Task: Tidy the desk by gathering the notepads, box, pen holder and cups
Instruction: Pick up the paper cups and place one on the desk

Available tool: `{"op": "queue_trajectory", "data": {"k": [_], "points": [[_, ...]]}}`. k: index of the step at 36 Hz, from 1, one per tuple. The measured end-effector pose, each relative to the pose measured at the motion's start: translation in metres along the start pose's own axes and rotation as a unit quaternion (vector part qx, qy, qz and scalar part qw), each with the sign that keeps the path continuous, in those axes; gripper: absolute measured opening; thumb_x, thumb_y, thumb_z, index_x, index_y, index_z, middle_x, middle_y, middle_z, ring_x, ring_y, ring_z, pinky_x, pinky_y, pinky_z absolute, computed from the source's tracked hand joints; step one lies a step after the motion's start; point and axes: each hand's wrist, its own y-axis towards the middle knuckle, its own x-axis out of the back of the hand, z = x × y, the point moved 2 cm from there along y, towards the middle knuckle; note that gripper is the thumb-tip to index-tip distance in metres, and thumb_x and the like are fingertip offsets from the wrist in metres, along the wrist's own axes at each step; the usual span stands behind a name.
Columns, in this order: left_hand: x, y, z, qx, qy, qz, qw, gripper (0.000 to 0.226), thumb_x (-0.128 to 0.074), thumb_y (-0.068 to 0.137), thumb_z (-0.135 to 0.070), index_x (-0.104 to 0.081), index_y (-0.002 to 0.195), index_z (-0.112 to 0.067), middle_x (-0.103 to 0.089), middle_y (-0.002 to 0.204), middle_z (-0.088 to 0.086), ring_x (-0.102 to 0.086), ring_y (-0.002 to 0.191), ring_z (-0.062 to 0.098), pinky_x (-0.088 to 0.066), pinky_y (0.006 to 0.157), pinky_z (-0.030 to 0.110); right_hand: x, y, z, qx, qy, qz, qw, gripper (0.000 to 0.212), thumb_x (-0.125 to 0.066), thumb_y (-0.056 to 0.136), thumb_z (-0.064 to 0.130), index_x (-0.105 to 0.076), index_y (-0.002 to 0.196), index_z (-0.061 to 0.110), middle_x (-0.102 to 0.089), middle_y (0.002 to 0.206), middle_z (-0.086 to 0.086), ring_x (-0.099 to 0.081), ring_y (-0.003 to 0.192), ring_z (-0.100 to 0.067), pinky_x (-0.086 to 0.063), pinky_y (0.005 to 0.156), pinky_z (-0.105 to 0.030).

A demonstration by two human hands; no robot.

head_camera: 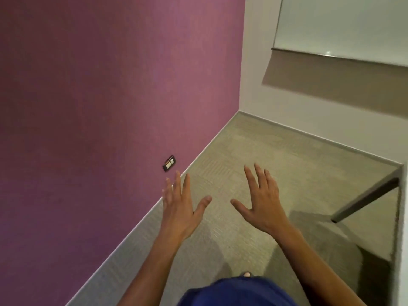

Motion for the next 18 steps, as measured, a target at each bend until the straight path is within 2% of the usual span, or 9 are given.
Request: {"op": "queue_trajectory", "data": {"k": [6,9,18], "points": [[-0.014,0.095,-0.069,-0.063,0.004,0.036,0.997,0.107,-0.010,0.074,-0.094,0.013,0.157,-0.030,0.029,0.162,-0.004,0.031,0.148,0.022,0.010,0.121,0.045,0.039,0.065,-0.053,-0.055,-0.003,-0.024,0.998,0.097,-0.037,0.086,0.078,0.005,0.161,0.033,0.001,0.171,-0.008,0.001,0.157,-0.037,-0.011,0.125,-0.059],[-0.027,0.142,-0.093,-0.097,0.011,0.052,0.994,0.107,-0.012,0.074,-0.094,0.014,0.156,-0.031,0.031,0.162,-0.006,0.035,0.146,0.019,0.011,0.121,0.045,0.045,0.091,-0.081,-0.088,-0.002,-0.033,0.996,0.098,-0.037,0.085,0.079,0.011,0.160,0.038,0.006,0.171,-0.005,0.007,0.157,-0.034,-0.006,0.124,-0.057],[-0.074,0.303,-0.164,-0.190,0.027,0.093,0.977,0.107,-0.010,0.075,-0.095,0.016,0.156,-0.031,0.037,0.159,-0.007,0.038,0.145,0.019,0.012,0.123,0.047,0.056,0.194,-0.165,-0.161,-0.018,-0.067,0.985,0.099,-0.040,0.086,0.079,0.014,0.159,0.040,0.008,0.171,-0.003,0.009,0.157,-0.032,-0.003,0.125,-0.054]]}}
